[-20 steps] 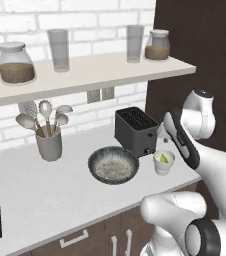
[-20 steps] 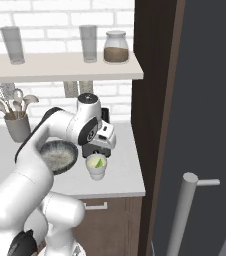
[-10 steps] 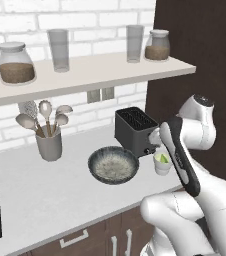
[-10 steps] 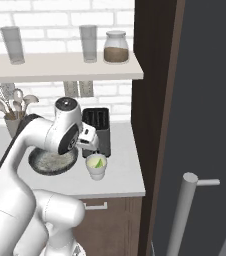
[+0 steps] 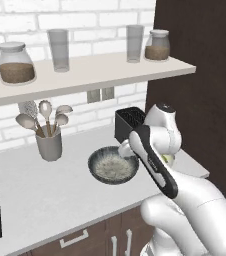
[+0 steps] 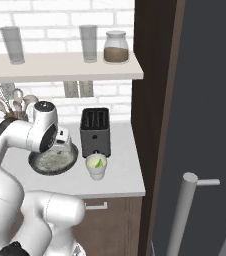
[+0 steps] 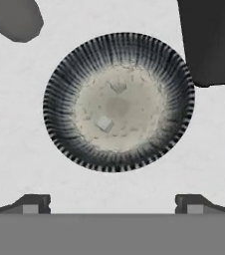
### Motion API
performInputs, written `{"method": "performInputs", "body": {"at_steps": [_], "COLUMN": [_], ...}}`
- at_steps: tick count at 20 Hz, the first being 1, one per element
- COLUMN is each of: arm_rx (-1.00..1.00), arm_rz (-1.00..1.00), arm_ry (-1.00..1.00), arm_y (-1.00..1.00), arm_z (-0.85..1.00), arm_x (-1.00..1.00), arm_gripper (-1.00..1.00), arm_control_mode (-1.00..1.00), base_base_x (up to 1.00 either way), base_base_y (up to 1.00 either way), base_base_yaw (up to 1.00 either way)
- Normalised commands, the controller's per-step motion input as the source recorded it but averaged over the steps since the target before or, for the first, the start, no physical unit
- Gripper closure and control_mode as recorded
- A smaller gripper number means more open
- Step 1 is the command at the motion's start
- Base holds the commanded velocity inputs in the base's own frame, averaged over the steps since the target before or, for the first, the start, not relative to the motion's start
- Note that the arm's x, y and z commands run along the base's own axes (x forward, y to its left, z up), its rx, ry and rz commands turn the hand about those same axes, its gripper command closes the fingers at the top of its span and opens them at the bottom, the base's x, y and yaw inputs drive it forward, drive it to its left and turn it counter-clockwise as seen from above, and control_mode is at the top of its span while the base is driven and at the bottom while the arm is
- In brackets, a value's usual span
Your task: Grab a lemon wedge from the fridge and one ice cube from the ice bowl, and put them in the glass of lemonade.
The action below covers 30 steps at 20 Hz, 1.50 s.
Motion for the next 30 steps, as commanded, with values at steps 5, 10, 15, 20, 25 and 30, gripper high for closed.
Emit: {"method": "performInputs", "body": {"at_steps": [5, 10, 15, 20, 25, 30], "arm_rx": [-0.04, 0.0, 0.0, 0.0, -0.09, -0.18], "arm_rz": [0.13, 0.01, 0.0, 0.0, 0.0, 0.0], "arm_ry": [0.4, 0.03, -0.04, -0.01, -0.01, 0.06], "arm_y": [0.41, 0.13, 0.0, 0.0, 0.12, 0.59], "arm_z": [0.0, -0.41, -0.39, -0.36, -0.15, 0.01], "arm_x": [0.49, 0.03, 0.0, 0.0, 0.01, 0.06], "arm_gripper": [-1.0, -1.0, -1.0, -1.0, -1.0, -1.0], "arm_control_mode": [-1.0, -1.0, -1.0, -1.0, -1.0, -1.0], "base_base_x": [0.0, 0.0, 0.0, 0.0, 0.0, 0.0], "base_base_y": [0.0, 0.0, 0.0, 0.0, 0.0, 0.0], "base_base_yaw": [0.0, 0.0, 0.0, 0.0, 0.0, 0.0]}}
